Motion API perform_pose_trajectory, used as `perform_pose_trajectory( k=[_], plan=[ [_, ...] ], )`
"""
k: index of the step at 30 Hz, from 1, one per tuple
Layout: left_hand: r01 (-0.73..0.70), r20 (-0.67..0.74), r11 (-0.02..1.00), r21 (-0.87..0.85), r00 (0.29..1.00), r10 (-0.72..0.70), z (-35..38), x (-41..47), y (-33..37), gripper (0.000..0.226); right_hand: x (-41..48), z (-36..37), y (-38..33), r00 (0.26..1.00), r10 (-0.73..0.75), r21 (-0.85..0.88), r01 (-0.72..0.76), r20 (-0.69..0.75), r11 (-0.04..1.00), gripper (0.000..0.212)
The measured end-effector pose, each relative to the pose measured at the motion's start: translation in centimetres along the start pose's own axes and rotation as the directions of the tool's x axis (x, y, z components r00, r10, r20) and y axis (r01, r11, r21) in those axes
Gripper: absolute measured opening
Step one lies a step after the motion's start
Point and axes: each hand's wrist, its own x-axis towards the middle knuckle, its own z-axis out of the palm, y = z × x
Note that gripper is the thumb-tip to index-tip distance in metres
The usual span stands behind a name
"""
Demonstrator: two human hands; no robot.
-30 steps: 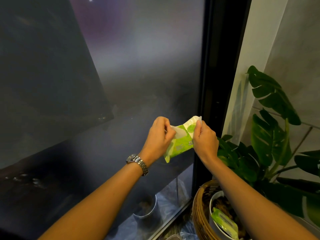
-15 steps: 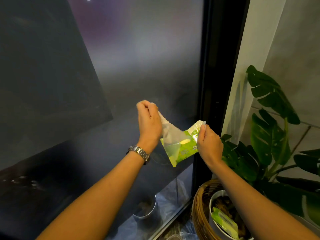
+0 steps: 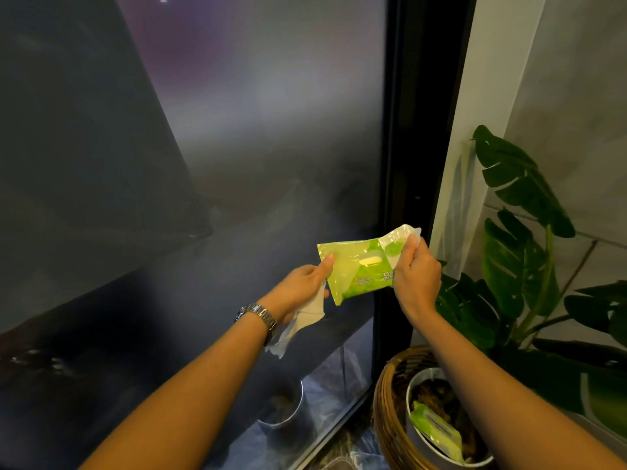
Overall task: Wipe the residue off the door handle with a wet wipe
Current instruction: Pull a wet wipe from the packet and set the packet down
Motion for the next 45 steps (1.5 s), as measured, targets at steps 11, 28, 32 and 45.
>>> perform_pose_trajectory(
  k=[11, 28, 32, 45],
  plan=[
    [-0.069, -0.115, 0.976, -0.206, 0.992, 0.046, 0.8, 0.7, 0.5, 0.016, -1.7, 0.9, -0.9, 0.985, -0.129, -0.189, 0.149, 0.112, 0.971, 0.055],
    [-0.081, -0.122, 0.896, -0.437, 0.992, 0.03, 1.4, 1.7, -1.2, 0.031, -5.2, 2.1, -2.5, 0.864, -0.159, 0.436, -0.076, 0.477, 0.897, 0.037],
    [-0.061, -0.082, 0.923, -0.38, 0.996, 0.032, 1.9, 2.2, -2.3, 0.028, -4.2, 1.8, 0.2, 0.964, 0.026, 0.292, -0.106, 0.264, 0.95, 0.048],
    [-0.065, 0.047, 0.997, 0.053, 0.997, 0.062, 6.7, 3.4, -5.8, 0.027, -5.0, -1.7, 10.5, 0.551, 0.55, 0.111, -0.762, 0.627, 0.638, 0.036]
  ],
)
